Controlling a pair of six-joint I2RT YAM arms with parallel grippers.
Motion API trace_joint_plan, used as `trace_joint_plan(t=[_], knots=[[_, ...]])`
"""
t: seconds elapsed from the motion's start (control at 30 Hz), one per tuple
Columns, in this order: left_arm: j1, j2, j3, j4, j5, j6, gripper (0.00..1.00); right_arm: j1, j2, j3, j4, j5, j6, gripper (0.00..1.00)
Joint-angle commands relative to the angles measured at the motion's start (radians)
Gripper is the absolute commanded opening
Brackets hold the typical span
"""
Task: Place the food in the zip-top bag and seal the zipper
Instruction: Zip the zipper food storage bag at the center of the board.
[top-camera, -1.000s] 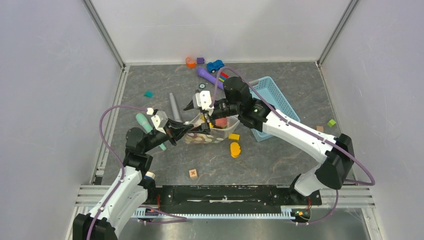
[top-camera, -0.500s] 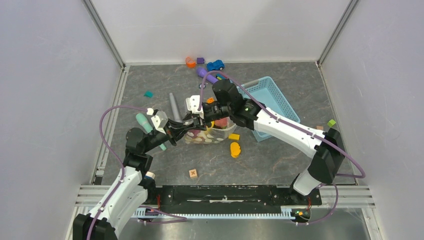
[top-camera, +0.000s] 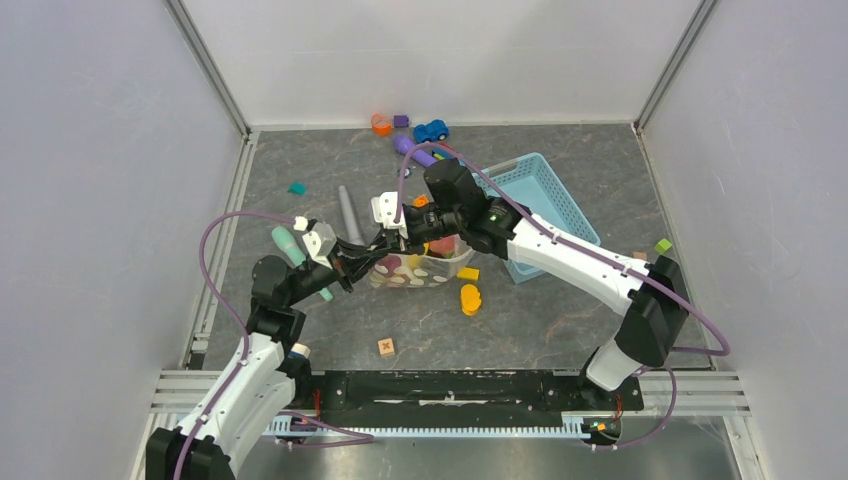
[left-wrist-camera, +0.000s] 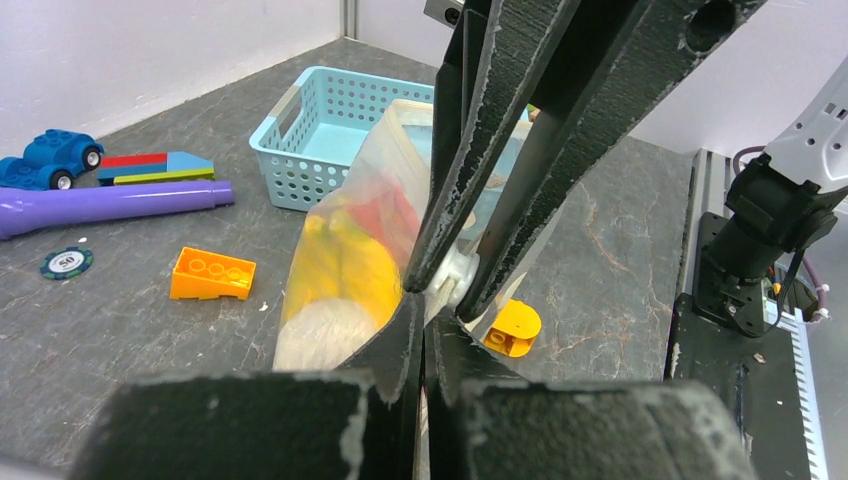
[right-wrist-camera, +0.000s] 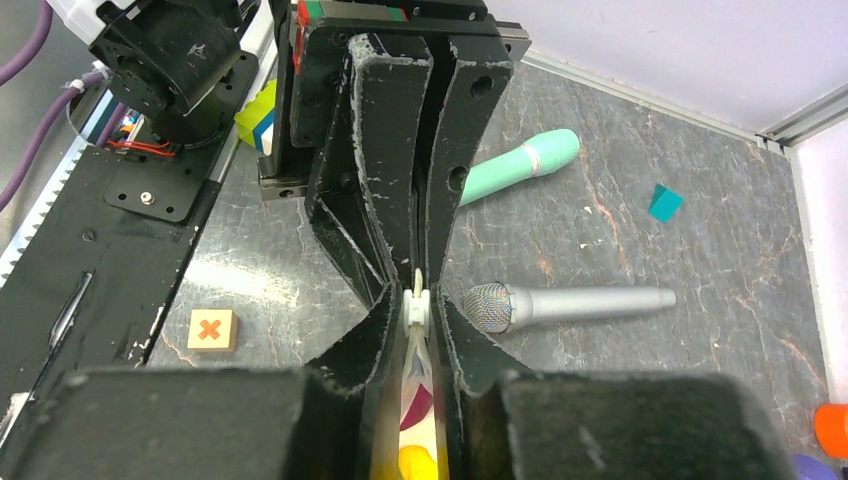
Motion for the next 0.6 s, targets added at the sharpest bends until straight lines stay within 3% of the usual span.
trace_joint_plan(t=[0.0, 0.13, 0.57], knots=[[0.004, -0.008, -0.002, 0.017, 0.004, -0.017, 0.02, 0.007, -0.003, 0.039, 0.001, 0.003, 0.007, 0.13], [0.004, -0.013, -0.002, 0.015, 0.001, -0.022, 0.02, 0.007, -0.005, 0.039, 0.002, 0.038, 0.030, 0.02], [0.004, -0.051, -0.013, -0.005, -0.042, -0.026, 0.02, 0.006, -0.055, -0.014, -0.012, 0.168, 0.064, 0.00]])
